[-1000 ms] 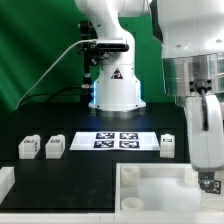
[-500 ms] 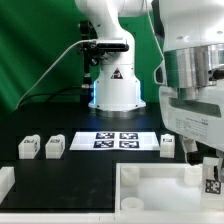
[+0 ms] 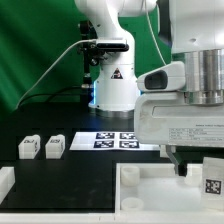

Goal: Assemble one leg

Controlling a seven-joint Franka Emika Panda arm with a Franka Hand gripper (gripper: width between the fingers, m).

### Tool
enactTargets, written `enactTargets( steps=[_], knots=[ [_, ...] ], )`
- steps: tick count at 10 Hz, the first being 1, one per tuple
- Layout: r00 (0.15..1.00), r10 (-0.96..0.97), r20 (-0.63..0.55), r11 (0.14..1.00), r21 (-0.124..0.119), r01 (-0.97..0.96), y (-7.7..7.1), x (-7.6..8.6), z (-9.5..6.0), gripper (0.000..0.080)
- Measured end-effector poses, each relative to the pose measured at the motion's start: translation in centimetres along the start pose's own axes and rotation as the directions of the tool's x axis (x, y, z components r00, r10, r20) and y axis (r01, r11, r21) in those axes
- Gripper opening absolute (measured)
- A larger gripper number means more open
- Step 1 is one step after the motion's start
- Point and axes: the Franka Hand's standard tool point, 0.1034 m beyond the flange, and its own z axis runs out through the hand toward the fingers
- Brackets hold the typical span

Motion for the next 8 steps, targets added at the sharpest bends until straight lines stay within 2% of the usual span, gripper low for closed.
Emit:
enactTargets(
  steps=[1, 3, 4, 5, 6, 7, 8],
  knots=[
    [1.000, 0.025, 0.001, 1.000, 0.000, -0.025, -0.03, -0.04, 0.03, 0.0649],
    [0.999, 0.044, 0.000, 0.999, 0.000, -0.044, 0.02, -0.01, 0.03, 0.0371],
    [0.994, 0.112, 0.002, 0.994, 0.003, -0.112, -0.03, -0.06, 0.05, 0.0371],
    [0.971, 0.241, 0.004, 0.971, 0.000, -0.241, 0.15, -0.08, 0.10, 0.0291],
    [0.948, 0.318, 0.005, 0.948, -0.003, -0.318, 0.27, -0.08, 0.12, 0.0291],
    [0.894, 0.447, 0.019, 0.895, -0.008, -0.447, 0.46, -0.10, 0.16, 0.0291],
    [0.767, 0.640, 0.049, 0.768, -0.027, -0.640, 0.87, -0.04, 0.17, 0.0291]
  ],
)
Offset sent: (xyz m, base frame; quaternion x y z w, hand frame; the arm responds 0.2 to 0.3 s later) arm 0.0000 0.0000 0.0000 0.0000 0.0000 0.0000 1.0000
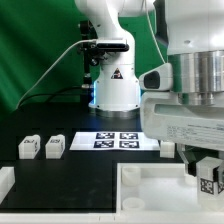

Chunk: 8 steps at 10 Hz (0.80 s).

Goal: Assemble one leg

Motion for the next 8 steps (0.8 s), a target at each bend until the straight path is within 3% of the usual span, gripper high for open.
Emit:
enactTargets(
  steps=[1, 3, 5, 7, 8],
  knots=[
    [0.984, 0.177, 0.028, 0.984, -0.005, -0.176, 0.2, 0.0, 0.0, 0.0291],
    [0.840, 0.535, 0.089, 0.842, 0.026, -0.539, 0.8, -1.0, 0.1, 0.0291],
    [0.804, 0.583, 0.114, 0.811, -0.018, -0.585, 1.1, 0.3, 0.0, 0.0291],
    [0.799, 0.592, 0.111, 0.805, -0.018, -0.593, 1.3, 0.6, 0.0, 0.0291],
    [0.799, 0.592, 0.110, 0.805, -0.020, -0.594, 1.4, 0.6, 0.1, 0.0386]
  ],
)
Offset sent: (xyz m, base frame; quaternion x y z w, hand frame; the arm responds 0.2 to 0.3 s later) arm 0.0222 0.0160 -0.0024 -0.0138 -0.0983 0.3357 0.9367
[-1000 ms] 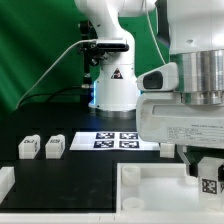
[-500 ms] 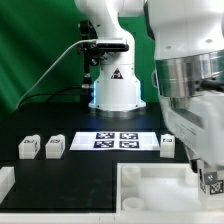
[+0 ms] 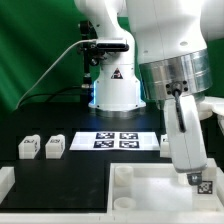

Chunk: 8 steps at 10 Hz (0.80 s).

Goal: Assemble one leg

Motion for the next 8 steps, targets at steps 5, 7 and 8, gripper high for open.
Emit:
enactTargets(
  steps=[5, 7, 8],
  knots=[
    [0.834, -0.550, -0.032, 0.832, 0.062, 0.551, -0.2, -1.5, 0.2, 0.0641],
    [0.735, -0.676, -0.056, 0.733, 0.055, 0.679, -0.2, -1.6, 0.0, 0.0649],
    [0.664, -0.745, -0.064, 0.662, 0.046, 0.748, -0.2, -1.4, 0.0, 0.0649]
  ],
)
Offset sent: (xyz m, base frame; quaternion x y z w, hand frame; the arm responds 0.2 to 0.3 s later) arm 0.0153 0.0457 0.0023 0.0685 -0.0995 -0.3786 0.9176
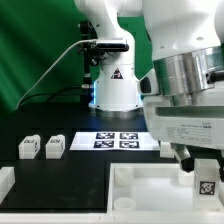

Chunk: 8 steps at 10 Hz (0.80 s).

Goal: Assemble one leg

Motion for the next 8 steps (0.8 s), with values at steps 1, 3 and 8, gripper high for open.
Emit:
enactTargets(
  steps=[1, 3, 8],
  knots=[
    [0.982, -0.188, -0.006, 0.982, -0.018, 0.187, 0.1, -0.1, 0.1, 0.0649],
    [0.806, -0.588, 0.059, 0.803, -0.075, 0.591, 0.6, -0.4, 1.1, 0.0649],
    [0.797, -0.595, 0.100, 0.790, -0.109, 0.603, 0.1, -0.3, 1.6, 0.0412]
  ],
)
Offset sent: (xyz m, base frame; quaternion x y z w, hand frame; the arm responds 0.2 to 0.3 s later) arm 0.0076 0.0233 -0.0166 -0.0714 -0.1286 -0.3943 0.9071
